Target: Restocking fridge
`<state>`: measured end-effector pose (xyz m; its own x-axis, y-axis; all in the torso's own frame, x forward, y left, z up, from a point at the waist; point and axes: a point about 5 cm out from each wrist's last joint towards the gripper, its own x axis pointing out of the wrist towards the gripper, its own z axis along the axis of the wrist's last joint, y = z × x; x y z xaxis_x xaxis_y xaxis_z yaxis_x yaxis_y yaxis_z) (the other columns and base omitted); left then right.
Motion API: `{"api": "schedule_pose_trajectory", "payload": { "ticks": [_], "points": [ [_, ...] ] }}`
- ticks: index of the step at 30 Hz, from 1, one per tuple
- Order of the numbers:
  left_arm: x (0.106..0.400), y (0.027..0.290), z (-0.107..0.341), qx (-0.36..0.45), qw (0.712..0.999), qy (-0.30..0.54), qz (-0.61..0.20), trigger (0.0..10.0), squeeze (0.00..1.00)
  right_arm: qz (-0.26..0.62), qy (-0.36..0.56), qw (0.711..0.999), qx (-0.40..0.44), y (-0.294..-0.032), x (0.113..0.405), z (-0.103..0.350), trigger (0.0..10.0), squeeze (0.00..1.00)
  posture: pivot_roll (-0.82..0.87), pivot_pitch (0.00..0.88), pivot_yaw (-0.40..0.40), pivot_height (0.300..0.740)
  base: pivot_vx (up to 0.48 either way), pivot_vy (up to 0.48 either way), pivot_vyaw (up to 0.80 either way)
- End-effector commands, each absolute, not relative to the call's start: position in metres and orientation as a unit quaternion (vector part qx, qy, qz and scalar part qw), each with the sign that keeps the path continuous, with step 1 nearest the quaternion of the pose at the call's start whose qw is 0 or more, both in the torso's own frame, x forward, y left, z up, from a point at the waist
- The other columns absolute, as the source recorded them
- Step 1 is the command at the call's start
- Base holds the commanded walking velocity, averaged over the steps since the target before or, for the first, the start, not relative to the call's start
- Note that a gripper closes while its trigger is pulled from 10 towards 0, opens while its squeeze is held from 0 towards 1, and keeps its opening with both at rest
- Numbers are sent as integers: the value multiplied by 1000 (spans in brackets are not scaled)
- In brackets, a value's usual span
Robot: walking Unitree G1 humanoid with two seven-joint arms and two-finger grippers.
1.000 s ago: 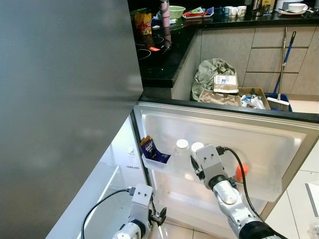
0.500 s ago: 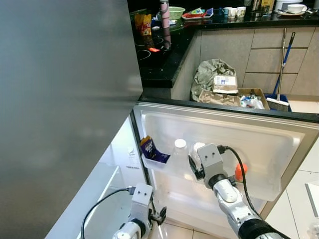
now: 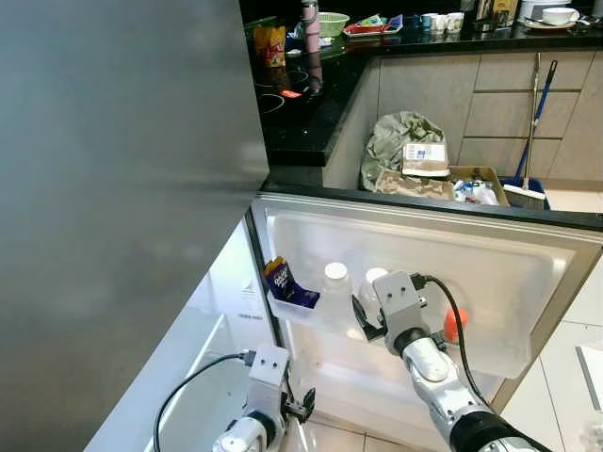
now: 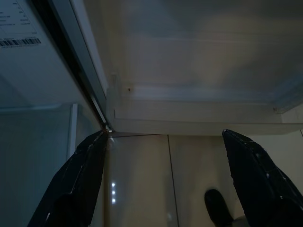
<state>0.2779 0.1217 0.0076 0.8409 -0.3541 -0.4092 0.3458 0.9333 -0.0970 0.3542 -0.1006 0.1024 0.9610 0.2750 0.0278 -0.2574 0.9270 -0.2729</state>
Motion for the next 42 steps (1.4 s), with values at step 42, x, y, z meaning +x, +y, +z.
{"api": "schedule_pose_trajectory", "payload": {
  "ticks": [42],
  "points": [
    [273, 127, 3, -2, 956, 231, -182, 10000, 0, 199, -193, 957, -86, -129, 326, 211, 10000, 0, -68, 146, 81, 740, 0, 0, 0]
  ]
}}
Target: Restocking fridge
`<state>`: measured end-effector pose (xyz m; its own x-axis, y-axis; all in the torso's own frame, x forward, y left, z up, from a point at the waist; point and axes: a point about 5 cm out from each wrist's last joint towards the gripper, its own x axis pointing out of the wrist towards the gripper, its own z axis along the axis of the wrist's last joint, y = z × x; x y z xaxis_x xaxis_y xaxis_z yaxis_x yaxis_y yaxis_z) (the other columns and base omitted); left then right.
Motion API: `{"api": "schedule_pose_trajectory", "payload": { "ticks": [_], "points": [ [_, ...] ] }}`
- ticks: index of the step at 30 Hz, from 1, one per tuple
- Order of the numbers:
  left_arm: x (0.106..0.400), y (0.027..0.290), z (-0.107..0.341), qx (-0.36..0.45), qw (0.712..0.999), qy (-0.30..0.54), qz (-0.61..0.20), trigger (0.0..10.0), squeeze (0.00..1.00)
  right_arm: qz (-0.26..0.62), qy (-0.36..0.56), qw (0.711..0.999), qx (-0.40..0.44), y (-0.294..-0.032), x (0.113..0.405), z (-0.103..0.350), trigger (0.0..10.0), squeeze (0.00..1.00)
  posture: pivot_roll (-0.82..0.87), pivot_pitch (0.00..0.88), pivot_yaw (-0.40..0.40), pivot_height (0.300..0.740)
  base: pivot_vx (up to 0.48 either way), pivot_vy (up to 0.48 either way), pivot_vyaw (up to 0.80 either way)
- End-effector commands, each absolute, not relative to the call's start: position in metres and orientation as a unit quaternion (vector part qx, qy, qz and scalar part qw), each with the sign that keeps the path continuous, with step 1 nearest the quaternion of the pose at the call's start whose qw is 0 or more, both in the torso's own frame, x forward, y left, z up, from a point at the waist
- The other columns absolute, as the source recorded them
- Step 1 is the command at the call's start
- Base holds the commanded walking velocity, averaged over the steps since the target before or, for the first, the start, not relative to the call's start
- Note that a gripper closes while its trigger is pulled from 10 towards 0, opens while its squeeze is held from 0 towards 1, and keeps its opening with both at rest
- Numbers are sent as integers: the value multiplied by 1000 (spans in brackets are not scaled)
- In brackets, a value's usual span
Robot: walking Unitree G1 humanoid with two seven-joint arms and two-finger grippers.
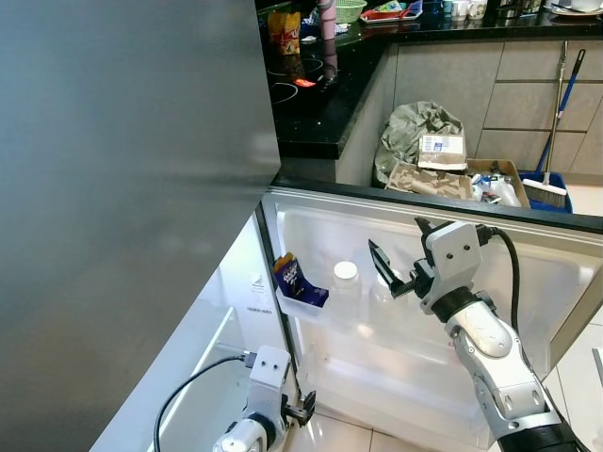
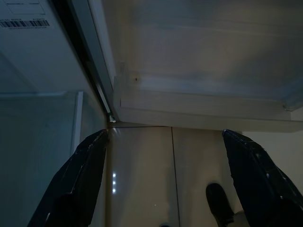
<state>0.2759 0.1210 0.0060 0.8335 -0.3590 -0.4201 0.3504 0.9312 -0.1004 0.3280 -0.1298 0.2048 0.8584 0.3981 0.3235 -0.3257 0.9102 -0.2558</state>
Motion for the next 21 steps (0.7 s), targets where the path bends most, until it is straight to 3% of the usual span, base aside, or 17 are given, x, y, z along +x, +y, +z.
{"api": "schedule_pose_trajectory", "payload": {
  "ticks": [1, 3, 5, 6, 8, 15, 21],
  "points": [
    [273, 127, 3, -2, 956, 231, -182, 10000, 0, 199, -193, 957, -86, -129, 326, 211, 10000, 0, -68, 146, 81, 740, 0, 0, 0],
    [274, 127, 4, -4, 957, 227, -182, 10000, 0, 288, -216, 932, 35, -126, 314, 232, 10000, 0, -75, 139, 85, 740, 0, 0, 0],
    [274, 127, 4, -6, 957, 226, -183, 10000, 0, 401, -189, 893, 75, -114, 294, 231, 10000, 0, -79, 134, 87, 740, 0, 0, 0],
    [274, 127, 4, -6, 957, 226, -183, 10000, 0, 401, -189, 893, 75, -114, 294, 231, 10000, 0, -79, 134, 87, 740, 0, 0, 0],
    [274, 127, 4, -8, 957, 226, -184, 10000, 0, 474, -143, 865, 79, -107, 278, 220, 10000, 0, -82, 127, 87, 740, 0, 0, 0],
    [276, 125, 5, -9, 956, 224, -187, 10000, 0, 559, -42, 826, 66, -111, 256, 199, 10000, 0, -90, 116, 92, 740, 0, 0, 0],
    [277, 124, 5, -9, 956, 223, -190, 10000, 0, 575, 12, 816, 53, -123, 248, 190, 10000, 0, -93, 112, 94, 740, 0, 0, 0]
  ]
}}
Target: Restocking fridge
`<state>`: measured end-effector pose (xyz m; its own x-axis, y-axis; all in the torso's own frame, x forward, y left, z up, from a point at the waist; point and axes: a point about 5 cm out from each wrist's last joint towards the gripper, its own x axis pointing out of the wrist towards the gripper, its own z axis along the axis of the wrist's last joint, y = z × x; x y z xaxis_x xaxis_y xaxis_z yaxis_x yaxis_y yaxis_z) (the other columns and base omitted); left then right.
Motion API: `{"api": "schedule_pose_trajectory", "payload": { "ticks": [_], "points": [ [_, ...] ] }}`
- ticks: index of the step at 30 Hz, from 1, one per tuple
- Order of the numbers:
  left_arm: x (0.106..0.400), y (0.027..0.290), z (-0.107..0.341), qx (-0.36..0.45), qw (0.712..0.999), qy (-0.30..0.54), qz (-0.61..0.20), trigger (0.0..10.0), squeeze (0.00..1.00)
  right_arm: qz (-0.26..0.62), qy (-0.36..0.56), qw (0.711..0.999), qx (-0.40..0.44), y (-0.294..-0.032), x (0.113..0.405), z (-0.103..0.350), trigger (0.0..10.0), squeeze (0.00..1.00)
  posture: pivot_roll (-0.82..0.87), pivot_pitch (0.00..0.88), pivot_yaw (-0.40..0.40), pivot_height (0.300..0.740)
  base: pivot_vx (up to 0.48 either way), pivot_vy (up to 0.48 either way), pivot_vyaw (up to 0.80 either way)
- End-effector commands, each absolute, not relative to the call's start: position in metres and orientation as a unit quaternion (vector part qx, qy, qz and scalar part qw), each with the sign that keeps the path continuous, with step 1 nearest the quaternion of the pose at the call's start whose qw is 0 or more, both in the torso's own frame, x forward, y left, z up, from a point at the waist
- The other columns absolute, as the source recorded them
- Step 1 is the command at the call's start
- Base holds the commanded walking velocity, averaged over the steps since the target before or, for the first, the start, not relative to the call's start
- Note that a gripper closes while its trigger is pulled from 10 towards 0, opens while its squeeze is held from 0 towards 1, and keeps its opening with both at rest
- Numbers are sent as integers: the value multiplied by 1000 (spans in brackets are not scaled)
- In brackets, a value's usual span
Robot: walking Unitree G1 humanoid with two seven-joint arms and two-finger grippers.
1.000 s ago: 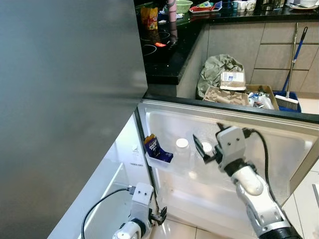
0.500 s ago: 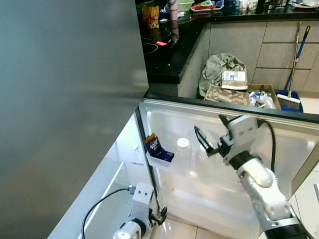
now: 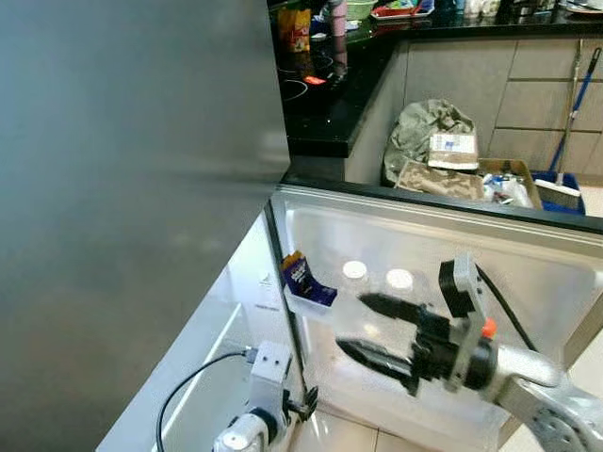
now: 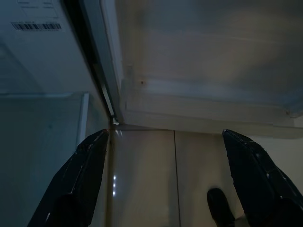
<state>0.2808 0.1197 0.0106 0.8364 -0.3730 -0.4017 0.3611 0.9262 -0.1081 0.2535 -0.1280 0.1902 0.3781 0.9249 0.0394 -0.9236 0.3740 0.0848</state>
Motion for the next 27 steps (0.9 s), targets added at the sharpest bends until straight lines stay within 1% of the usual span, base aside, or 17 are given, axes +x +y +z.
{"api": "schedule_pose_trajectory", "payload": {
  "ticks": [1, 4, 5, 7, 8, 9, 12, 15, 16, 17, 18, 21, 22, 23, 25, 27],
  "points": [
    [277, 124, 5, -9, 956, 223, -190, 10000, 0, 575, 12, 816, 53, -123, 248, 190, 10000, 0, -93, 112, 94, 740, 0, 0, 0],
    [277, 124, 6, -8, 956, 222, -190, 10000, 0, 579, 30, 813, 51, -127, 245, 187, 10000, 0, -94, 113, 94, 740, 0, 0, 0],
    [277, 124, 5, -8, 956, 222, -191, 10000, 0, 589, 77, 804, 35, -131, 240, 176, 10000, 0, -94, 112, 94, 740, 0, 0, 0],
    [277, 124, 5, -8, 956, 223, -191, 10000, 0, 590, 140, 795, -11, -137, 234, 156, 10000, 0, -94, 113, 94, 740, 0, 0, 0],
    [277, 124, 5, -8, 956, 223, -191, 10000, 0, 590, 140, 795, -11, -137, 234, 156, 10000, 0, -94, 113, 94, 740, 0, 0, 0],
    [276, 124, 5, -8, 956, 223, -191, 10000, 0, 587, 160, 793, -30, -139, 232, 148, 10000, 0, -94, 113, 94, 740, 0, 0, 0],
    [276, 125, 4, -7, 956, 224, -191, 10000, 0, 559, 190, 806, -40, -142, 234, 132, 10000, 0, -91, 113, 93, 740, 0, 0, 0],
    [276, 125, 4, -7, 956, 224, -190, 10000, 0, 547, 207, 809, -55, -144, 234, 125, 10000, 0, -92, 113, 93, 740, 0, 0, 0],
    [276, 126, 4, -6, 956, 224, -190, 10000, 0, 529, 234, 811, -89, -149, 235, 112, 10000, 0, -90, 114, 96, 740, 0, 0, 0],
    [276, 126, 4, -6, 956, 224, -190, 10000, 0, 529, 234, 811, -89, -149, 235, 112, 10000, 0, -90, 114, 96, 740, 0, 0, 0],
    [276, 126, 4, -5, 956, 224, -190, 10000, 0, 512, 257, 811, -118, -154, 235, 101, 10000, 0, -90, 114, 96, 740, 0, 0, 0],
    [275, 126, 4, -5, 956, 225, -190, 10000, 0, 495, 277, 812, -137, -159, 234, 92, 10000, 0, -89, 115, 98, 740, 0, 0, 0],
    [275, 127, 4, -3, 956, 225, -190, 10000, 0, 474, 286, 820, -147, -163, 235, 84, 10000, 0, -91, 116, 99, 740, 0, 0, 0],
    [275, 127, 4, -3, 956, 225, -190, 10000, 0, 474, 286, 820, -147, -163, 235, 84, 10000, 0, -91, 116, 99, 740, 0, 0, 0],
    [275, 128, 3, 6, 956, 226, -188, 10000, 0, 418, 309, 836, -178, -171, 238, 65, 10000, 0, -91, 116, 99, 740, 0, 0, 0],
    [274, 129, 0, 13, 955, 230, -187, 10000, 0, 386, 329, 841, -188, -174, 235, 45, 10000, 0, -91, 116, 99, 740, 0, 0, 0]
  ]
}}
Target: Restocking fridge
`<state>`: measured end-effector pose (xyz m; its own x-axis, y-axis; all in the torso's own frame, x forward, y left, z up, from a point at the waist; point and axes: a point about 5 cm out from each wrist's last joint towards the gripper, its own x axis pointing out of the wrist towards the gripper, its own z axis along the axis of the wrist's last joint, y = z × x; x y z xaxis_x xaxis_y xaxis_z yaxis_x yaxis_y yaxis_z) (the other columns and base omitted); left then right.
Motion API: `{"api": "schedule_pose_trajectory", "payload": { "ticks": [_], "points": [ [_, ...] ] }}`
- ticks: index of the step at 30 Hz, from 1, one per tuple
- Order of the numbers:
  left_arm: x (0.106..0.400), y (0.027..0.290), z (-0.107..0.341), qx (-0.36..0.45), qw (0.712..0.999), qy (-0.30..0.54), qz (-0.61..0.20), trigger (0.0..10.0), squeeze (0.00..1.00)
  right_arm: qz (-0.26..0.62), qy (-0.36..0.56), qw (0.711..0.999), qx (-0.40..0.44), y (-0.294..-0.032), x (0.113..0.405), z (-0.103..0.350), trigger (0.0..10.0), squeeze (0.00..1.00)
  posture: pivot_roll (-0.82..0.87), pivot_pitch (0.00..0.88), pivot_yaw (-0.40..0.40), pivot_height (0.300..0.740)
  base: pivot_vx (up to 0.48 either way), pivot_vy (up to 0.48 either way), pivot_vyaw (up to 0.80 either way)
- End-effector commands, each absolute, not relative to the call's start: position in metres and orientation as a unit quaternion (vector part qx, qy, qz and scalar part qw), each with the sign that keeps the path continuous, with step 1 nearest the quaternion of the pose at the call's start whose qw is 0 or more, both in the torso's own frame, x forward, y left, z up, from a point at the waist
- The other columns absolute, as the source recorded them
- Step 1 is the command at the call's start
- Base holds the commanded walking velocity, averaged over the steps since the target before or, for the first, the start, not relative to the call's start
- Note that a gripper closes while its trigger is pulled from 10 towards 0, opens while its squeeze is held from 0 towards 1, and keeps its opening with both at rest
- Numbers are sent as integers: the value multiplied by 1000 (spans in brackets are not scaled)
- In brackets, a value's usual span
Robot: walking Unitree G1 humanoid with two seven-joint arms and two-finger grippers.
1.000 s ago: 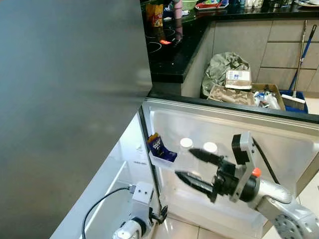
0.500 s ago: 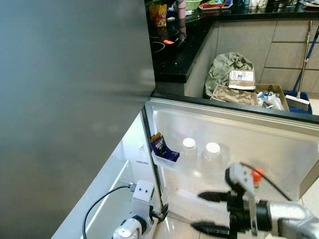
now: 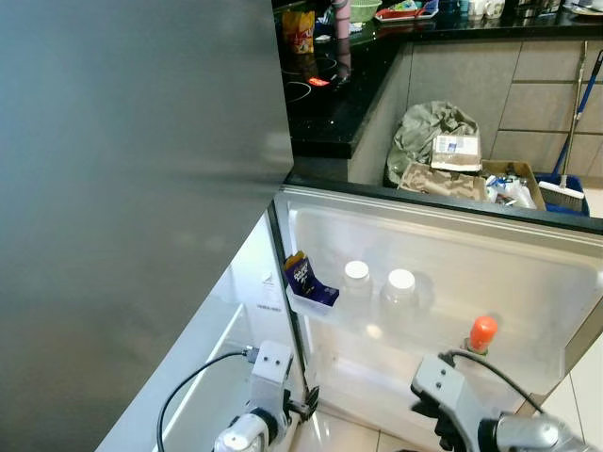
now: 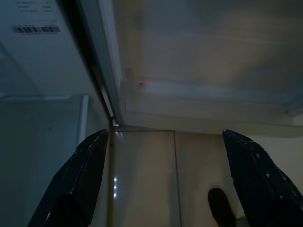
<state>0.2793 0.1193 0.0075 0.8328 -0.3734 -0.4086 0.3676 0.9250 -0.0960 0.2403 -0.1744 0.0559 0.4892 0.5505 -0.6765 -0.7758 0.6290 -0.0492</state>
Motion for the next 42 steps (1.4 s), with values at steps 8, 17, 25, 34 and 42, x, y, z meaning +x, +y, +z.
{"api": "schedule_pose_trajectory", "payload": {
  "ticks": [8, 17, 25, 34, 42],
  "points": [
    [268, 135, -11, 33, 950, 262, -166, 10000, 0, 153, 359, 920, -41, -195, 233, -7, 10000, 0, -86, 103, 102, 740, 0, 0, 0],
    [267, 142, -14, 25, 953, 269, -137, 10000, 0, 12, 320, 945, 64, -204, 241, -18, 10000, 0, -86, 90, 102, 740, 0, 0, 0],
    [261, 139, -24, 33, 945, 298, -129, 10000, 0, 29, 303, 950, 68, -200, 246, -18, 10000, 0, -106, 80, 91, 740, 0, 0, 0],
    [258, 136, -26, 20, 946, 300, -125, 10000, 0, 48, 297, 952, 47, -200, 248, -19, 10000, 0, -112, 88, 68, 740, 0, -194, 0],
    [257, 135, -27, 17, 946, 299, -123, 10000, 0, 57, 293, 954, 41, -199, 249, -19, 10000, 0, -112, 88, 65, 740, 0, -420, 0]
  ]
}}
